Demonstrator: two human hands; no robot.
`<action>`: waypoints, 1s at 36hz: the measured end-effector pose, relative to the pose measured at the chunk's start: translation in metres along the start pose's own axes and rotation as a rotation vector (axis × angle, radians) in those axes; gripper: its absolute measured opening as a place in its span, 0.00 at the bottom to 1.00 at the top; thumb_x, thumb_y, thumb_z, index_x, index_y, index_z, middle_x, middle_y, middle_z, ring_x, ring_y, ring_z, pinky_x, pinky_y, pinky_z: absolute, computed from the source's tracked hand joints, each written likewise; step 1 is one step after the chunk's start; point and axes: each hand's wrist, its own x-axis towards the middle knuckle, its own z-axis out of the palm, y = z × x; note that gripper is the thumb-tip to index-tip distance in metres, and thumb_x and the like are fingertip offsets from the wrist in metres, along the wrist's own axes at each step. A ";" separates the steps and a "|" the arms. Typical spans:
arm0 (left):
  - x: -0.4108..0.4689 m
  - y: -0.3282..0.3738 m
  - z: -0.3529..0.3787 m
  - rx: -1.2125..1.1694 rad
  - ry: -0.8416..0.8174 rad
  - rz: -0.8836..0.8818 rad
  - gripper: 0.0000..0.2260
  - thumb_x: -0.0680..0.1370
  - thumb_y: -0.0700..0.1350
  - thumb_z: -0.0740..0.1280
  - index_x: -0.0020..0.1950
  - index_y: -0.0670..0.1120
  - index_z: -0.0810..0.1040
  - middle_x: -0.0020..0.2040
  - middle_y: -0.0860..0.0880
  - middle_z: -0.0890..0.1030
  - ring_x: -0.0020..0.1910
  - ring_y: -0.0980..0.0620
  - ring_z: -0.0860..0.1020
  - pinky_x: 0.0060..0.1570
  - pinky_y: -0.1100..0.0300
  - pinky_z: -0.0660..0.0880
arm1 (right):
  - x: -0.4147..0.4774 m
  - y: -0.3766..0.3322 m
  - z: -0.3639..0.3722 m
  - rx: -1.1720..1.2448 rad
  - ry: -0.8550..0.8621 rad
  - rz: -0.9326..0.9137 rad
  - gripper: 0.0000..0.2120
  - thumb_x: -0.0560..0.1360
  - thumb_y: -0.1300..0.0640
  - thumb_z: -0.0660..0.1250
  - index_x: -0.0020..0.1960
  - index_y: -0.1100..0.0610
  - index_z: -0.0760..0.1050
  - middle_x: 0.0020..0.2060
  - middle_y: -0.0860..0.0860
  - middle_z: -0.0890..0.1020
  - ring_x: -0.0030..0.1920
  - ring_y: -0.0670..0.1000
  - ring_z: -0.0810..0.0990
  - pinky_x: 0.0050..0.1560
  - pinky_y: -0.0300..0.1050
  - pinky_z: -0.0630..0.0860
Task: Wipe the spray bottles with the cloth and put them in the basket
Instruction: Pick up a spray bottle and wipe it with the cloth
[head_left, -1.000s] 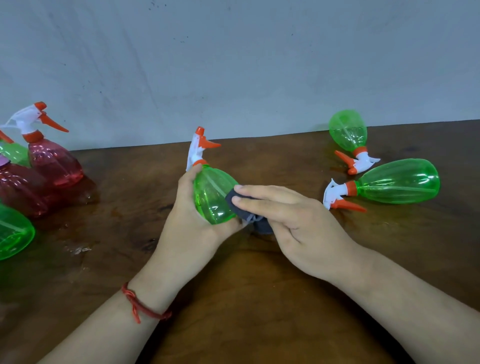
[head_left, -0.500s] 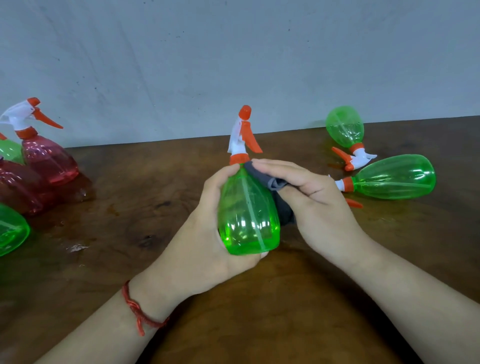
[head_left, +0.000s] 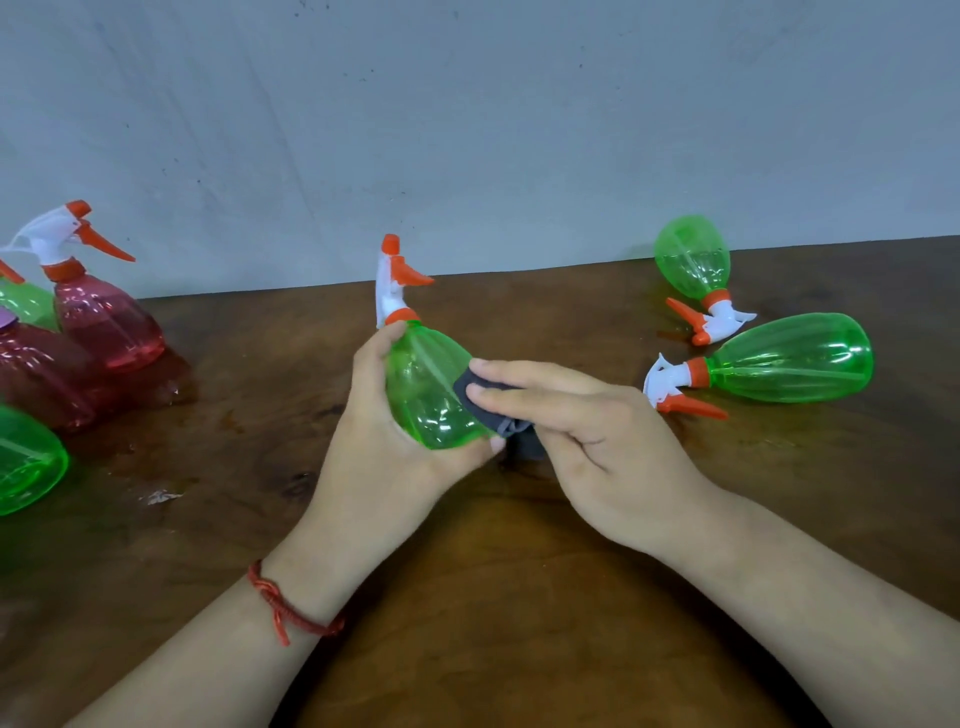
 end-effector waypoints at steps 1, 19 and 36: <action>0.001 -0.001 0.000 -0.016 0.015 -0.011 0.51 0.63 0.49 0.88 0.80 0.57 0.63 0.67 0.58 0.79 0.65 0.60 0.81 0.58 0.72 0.76 | 0.000 0.000 0.000 -0.004 -0.005 -0.002 0.24 0.82 0.71 0.58 0.71 0.53 0.81 0.72 0.46 0.78 0.74 0.44 0.75 0.74 0.48 0.74; -0.011 0.014 0.002 -0.026 -0.179 -0.001 0.51 0.64 0.54 0.87 0.81 0.62 0.63 0.71 0.63 0.76 0.69 0.60 0.79 0.65 0.63 0.79 | 0.009 0.010 -0.004 0.360 0.091 0.367 0.25 0.84 0.72 0.58 0.70 0.50 0.81 0.67 0.39 0.82 0.71 0.38 0.76 0.77 0.46 0.70; -0.010 0.013 0.001 0.188 -0.299 0.222 0.52 0.68 0.49 0.86 0.84 0.54 0.59 0.76 0.59 0.71 0.74 0.57 0.74 0.70 0.70 0.71 | 0.006 0.009 -0.003 0.301 0.179 0.299 0.26 0.82 0.74 0.58 0.68 0.52 0.82 0.65 0.42 0.83 0.69 0.41 0.78 0.73 0.44 0.73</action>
